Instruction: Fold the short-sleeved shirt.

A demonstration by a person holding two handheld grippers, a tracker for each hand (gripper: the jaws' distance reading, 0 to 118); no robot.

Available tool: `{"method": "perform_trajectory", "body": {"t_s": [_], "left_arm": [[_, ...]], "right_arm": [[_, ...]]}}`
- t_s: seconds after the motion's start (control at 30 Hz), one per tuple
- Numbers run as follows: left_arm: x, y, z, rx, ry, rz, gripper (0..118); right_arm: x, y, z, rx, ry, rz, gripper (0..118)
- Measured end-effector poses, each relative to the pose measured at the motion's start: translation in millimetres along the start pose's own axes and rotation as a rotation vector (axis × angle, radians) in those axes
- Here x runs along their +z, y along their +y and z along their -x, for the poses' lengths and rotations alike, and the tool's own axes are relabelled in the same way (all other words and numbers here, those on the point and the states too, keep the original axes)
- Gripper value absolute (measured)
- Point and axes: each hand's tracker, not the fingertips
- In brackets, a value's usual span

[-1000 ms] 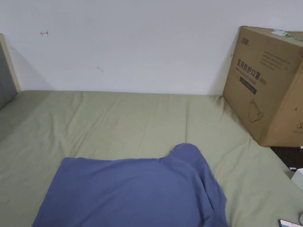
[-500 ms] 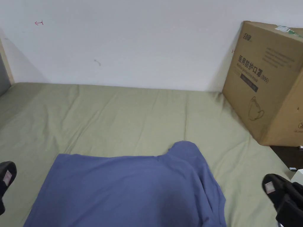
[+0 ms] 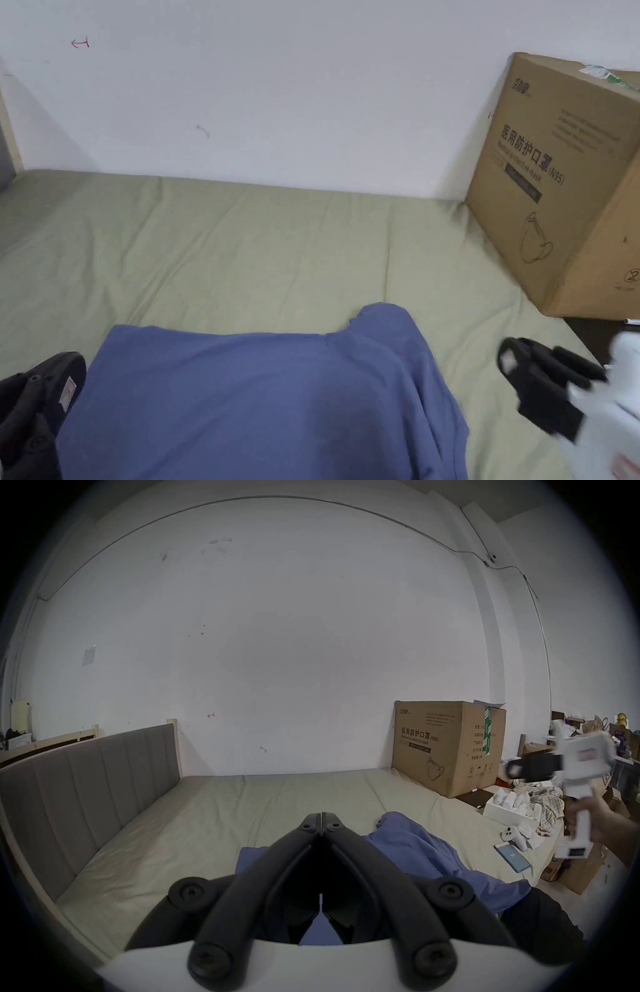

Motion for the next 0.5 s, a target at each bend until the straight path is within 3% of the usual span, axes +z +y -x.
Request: {"method": "perform_trajectory", "body": {"t_s": [0.07, 0.1, 0.2, 0.23, 0.33, 0.4, 0.47, 0.5], "left_arm": [[-4, -6, 1, 0.007, -0.001, 0.022, 0], [-5, -10, 1, 0.005, -0.002, 0.032, 0], [-12, -17, 2, 0.019, 0.002, 0.068, 0], [-14, -21, 4, 0.024, 0.001, 0.078, 0], [-25, -29, 9, 0.02, 0.02, 0.126, 0], [-34, -35, 15, 0.02, 0.03, 0.151, 0], [-47, -41, 23, 0.04, 0.024, 0.193, 0], [-53, -44, 26, 0.041, 0.023, 0.209, 0]], "right_arm": [[-77, 15, -18, -0.034, -0.07, 0.183, 81], [-115, 16, -28, -0.051, -0.092, 0.265, 99], [-234, -1, -68, -0.106, -0.172, 0.465, 99], [-266, -11, -77, -0.099, -0.242, 0.514, 99], [-324, -38, -96, -0.226, -0.242, 0.623, 94], [-348, -49, -103, -0.261, -0.232, 0.63, 89], [-368, -57, -111, -0.256, -0.235, 0.627, 74], [-373, -60, -110, -0.242, -0.236, 0.639, 54]]}}
